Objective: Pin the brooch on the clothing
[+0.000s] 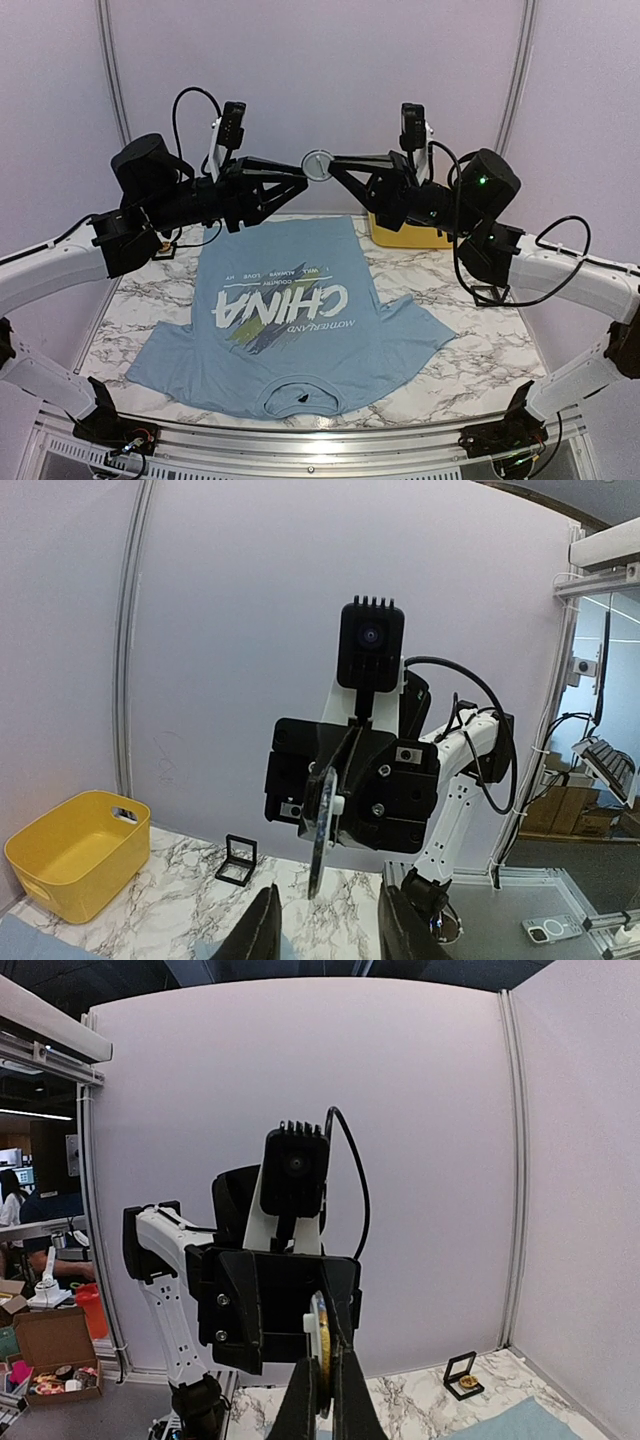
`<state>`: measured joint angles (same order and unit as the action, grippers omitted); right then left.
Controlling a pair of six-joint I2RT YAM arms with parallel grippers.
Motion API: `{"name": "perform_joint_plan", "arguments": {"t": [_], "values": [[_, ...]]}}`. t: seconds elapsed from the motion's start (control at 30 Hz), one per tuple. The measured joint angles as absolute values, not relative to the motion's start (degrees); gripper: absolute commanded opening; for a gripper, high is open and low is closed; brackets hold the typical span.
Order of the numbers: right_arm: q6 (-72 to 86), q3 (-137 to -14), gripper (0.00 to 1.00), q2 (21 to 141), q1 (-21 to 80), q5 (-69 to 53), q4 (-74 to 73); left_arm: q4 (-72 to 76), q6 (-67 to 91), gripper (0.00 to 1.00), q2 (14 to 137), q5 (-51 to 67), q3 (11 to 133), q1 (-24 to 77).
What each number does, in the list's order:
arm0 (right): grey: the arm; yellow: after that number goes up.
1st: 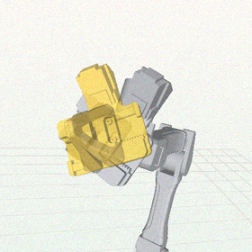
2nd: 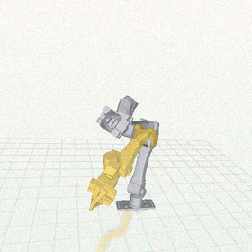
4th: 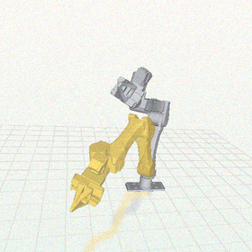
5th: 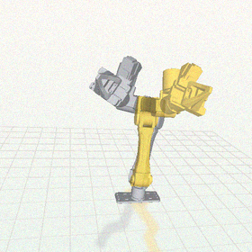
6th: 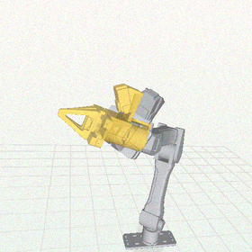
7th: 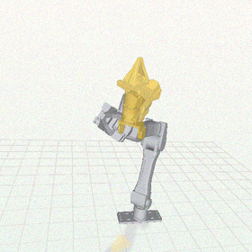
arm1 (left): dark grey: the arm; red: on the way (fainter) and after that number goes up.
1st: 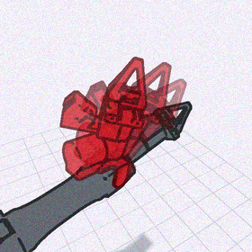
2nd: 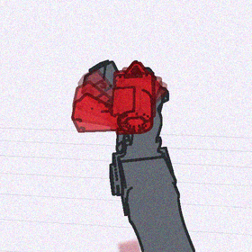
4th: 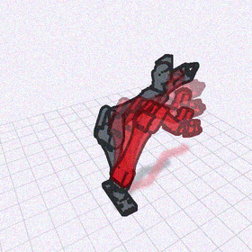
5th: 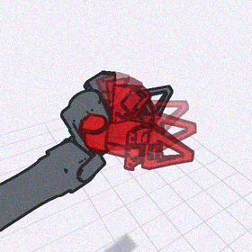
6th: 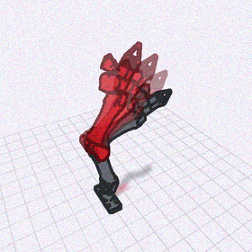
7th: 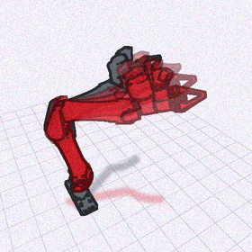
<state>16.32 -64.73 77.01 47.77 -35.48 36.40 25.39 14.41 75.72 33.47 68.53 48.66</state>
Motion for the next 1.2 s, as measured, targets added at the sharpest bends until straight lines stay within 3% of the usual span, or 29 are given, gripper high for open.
{"name": "perform_joint_plan", "arguments": {"t": [0.33,0.63,0.77,0.8,0.87,0.93,1.03,1.2], "values": [[16.21,-64.73,0.0,77.08,47.79,-35.97,36.36,25.39,14.83,0.28,75.96,30.37,68.77,49.15],[16.16,-64.73,0.0,77.08,47.79,-36.67,36.29,25.39,13.39,0.0,76.75,29.39,69.38,50.68],[15.97,-64.79,0.0,77.08,47.79,-36.73,35.88,25.39,11.86,0.0,76.84,29.12,69.38,50.98],[15.81,-64.86,0.07,77.08,47.79,-36.73,35.7,25.39,11.51,0.0,76.84,29.04,69.38,51.0],[15.29,-65.47,0.36,77.08,47.77,-36.77,34.52,25.41,11.09,0.0,76.82,28.91,69.38,51.0],[14.74,-66.59,0.56,77.14,47.53,-37.47,32.34,25.45,10.74,0.0,76.79,28.45,69.3,51.09],[14.57,-67.81,0.64,77.14,46.76,-39.29,30.11,25.43,9.54,0.0,76.42,27.88,68.36,51.22],[14.74,-69.89,0.63,77.21,44.91,-41.32,26.17,25.39,7.18,0.0,75.64,27.53,66.89,51.57]]}}
